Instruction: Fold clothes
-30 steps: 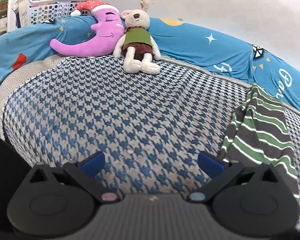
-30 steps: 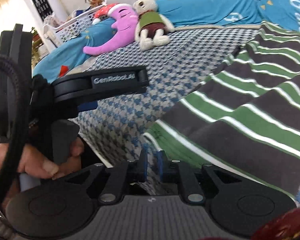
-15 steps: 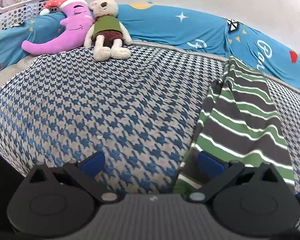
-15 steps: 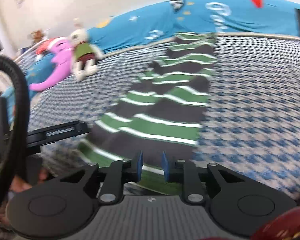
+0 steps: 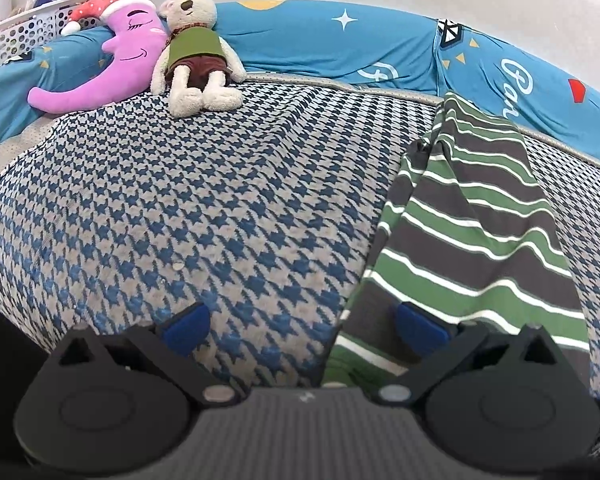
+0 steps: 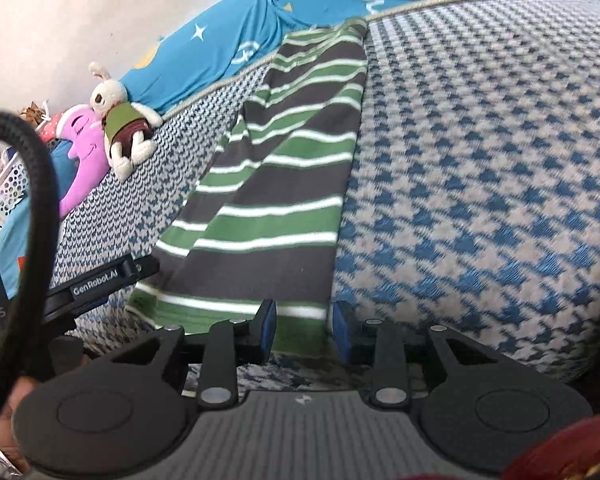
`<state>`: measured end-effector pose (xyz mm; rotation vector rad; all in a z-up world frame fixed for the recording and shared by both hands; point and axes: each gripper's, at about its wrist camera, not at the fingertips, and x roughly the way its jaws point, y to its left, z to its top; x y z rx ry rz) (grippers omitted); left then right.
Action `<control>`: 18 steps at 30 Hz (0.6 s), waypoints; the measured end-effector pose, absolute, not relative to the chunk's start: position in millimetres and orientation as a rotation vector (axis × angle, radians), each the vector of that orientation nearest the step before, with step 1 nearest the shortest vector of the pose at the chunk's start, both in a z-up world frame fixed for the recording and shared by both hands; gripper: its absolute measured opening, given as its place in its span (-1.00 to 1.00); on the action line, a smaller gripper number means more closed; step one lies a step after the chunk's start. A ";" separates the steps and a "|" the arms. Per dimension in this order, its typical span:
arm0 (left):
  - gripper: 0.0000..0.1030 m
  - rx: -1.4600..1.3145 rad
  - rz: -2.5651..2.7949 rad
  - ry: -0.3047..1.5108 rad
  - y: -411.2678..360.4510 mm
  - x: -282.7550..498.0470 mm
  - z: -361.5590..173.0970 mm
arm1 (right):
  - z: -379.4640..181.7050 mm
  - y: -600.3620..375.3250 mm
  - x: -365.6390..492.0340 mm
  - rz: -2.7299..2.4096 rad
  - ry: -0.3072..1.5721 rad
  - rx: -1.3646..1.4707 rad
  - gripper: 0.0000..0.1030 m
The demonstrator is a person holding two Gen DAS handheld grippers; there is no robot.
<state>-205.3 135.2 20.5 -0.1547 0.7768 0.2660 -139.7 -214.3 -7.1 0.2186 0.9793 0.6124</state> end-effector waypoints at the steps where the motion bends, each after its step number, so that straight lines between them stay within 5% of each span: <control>1: 1.00 -0.155 0.264 0.779 134.9 -205.0 19.9 | -9.1 -212.2 -139.8 0.614 0.987 0.221 -0.37; 5: 1.00 -0.157 0.258 0.791 134.0 -204.2 17.5 | -10.7 -205.4 -140.7 0.615 0.967 0.195 -0.38; 8: 1.00 -0.154 0.258 0.792 133.5 -204.3 17.2 | -10.9 -203.7 -142.1 0.598 0.950 0.161 -0.79; 18: 1.00 -0.182 0.281 0.779 137.8 -204.5 19.2 | 3.2 -212.7 -158.9 0.588 0.908 0.073 -0.88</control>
